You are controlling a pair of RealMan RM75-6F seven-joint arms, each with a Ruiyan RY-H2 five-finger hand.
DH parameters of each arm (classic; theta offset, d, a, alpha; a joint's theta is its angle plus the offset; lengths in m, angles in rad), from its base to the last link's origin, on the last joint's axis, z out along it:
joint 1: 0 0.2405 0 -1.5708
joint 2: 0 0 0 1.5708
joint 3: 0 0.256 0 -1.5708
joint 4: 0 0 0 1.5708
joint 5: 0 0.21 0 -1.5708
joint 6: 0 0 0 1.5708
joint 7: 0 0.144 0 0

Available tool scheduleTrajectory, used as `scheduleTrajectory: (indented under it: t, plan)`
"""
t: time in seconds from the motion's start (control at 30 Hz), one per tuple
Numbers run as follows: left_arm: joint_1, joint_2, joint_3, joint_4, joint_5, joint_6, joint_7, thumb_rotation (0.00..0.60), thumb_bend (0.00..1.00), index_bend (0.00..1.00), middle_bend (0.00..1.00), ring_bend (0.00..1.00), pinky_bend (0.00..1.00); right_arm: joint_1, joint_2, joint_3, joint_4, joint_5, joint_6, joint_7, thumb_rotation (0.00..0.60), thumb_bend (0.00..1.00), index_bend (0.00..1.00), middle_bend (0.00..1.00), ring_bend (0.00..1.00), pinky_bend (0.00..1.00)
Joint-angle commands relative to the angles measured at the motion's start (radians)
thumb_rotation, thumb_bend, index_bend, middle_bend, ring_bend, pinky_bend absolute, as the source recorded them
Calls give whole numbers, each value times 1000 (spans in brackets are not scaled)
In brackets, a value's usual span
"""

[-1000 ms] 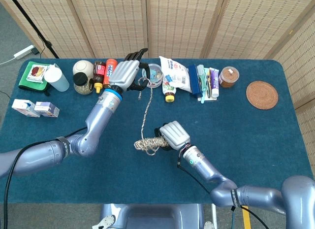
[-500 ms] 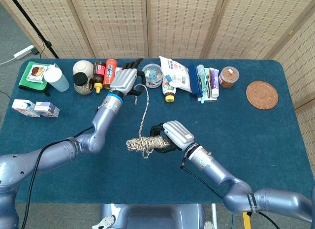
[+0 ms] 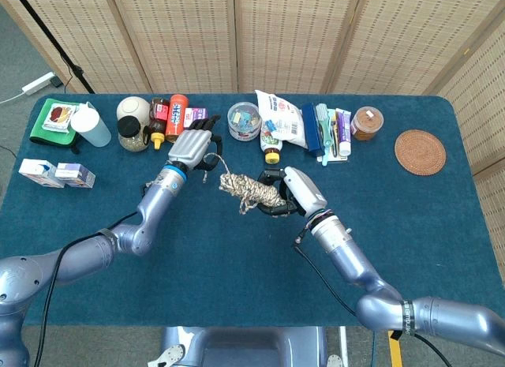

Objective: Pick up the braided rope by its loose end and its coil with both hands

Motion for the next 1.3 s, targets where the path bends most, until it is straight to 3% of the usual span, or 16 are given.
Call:
scheduleTrajectory:
  t: [0.03,0.33,0.6,1.3]
  plan:
    - [24,22,21,-23,51,-3,-4,600,502,620,0,0,0,23,-19,33,36,90,27,-57,600,635,655,592,492,720]
    - [82,101,53,-193,193,8,-30,600,500,620,0,0,0,74,-79,75,113,326,104,-196,600,640,658,608,507,742]
    - [113,144,70,-271,270,27,-32,600,500,620,0,0,0,110,-145,88,233,454,169,-315,600,640,664,625,525,756]
    - [161,274,95,-478,418,57,-27,600,497,620,0,0,0,143,-276,120,512,596,182,-505,600,640,674,636,536,768]
